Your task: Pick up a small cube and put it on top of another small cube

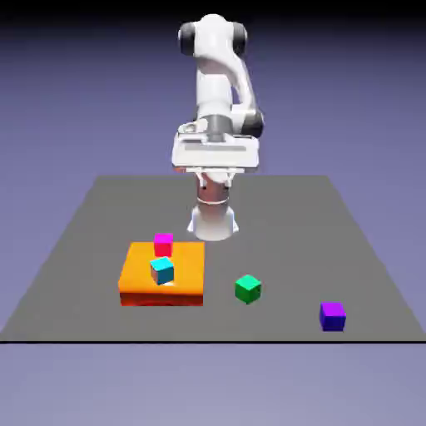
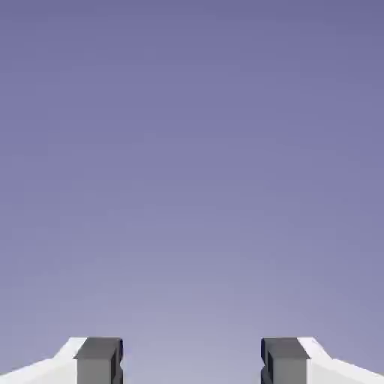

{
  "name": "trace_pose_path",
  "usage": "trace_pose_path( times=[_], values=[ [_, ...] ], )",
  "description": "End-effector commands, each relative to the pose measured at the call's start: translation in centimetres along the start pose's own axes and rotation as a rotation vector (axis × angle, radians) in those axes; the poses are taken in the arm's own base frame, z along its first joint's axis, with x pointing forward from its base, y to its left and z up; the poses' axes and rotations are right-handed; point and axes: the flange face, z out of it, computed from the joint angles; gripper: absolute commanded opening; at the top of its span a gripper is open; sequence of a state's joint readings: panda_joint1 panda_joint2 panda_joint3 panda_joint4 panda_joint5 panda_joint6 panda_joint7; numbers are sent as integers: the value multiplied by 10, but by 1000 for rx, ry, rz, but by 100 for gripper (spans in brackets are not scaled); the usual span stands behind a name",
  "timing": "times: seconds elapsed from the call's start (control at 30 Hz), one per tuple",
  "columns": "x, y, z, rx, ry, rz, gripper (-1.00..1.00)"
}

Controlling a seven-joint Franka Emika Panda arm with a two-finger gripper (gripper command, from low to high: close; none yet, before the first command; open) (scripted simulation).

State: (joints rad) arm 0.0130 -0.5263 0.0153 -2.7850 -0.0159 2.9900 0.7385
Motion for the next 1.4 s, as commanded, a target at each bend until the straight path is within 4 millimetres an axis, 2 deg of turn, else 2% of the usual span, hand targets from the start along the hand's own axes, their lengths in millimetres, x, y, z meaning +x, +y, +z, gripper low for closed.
trace_pose_path(
  times=[0.0, 0.23, 0.47, 0.77, 0.83, 0.93, 0.97, 1.0, 1.03, 1.13, 1.17, 1.27, 1.37],
  values=[
    [-5, -4, 12, -35, -42, -28, 0],
    [-52, -22, 93, -278, -328, -223, 0],
    [-114, -23, 163, -512, -604, -418, 0],
    [-202, -9, 228, -793, -934, -668, 0],
    [-209, -8, 232, -814, -958, -688, 0],
    [-235, 35, 259, -815, -957, -687, 0],
    [-241, 43, 264, -814, -958, -688, 0],
    [-241, 43, 264, -814, -958, -688, -100],
    [-241, 43, 264, -814, -958, -688, -100],
    [-214, 0, 238, -815, -957, -687, -100],
    [-200, -2, 231, -828, -955, -652, -100],
    [-137, 41, 218, -907, -932, -398, -100],
    [-84, 86, 196, -960, -912, -137, -100]
  ],
)
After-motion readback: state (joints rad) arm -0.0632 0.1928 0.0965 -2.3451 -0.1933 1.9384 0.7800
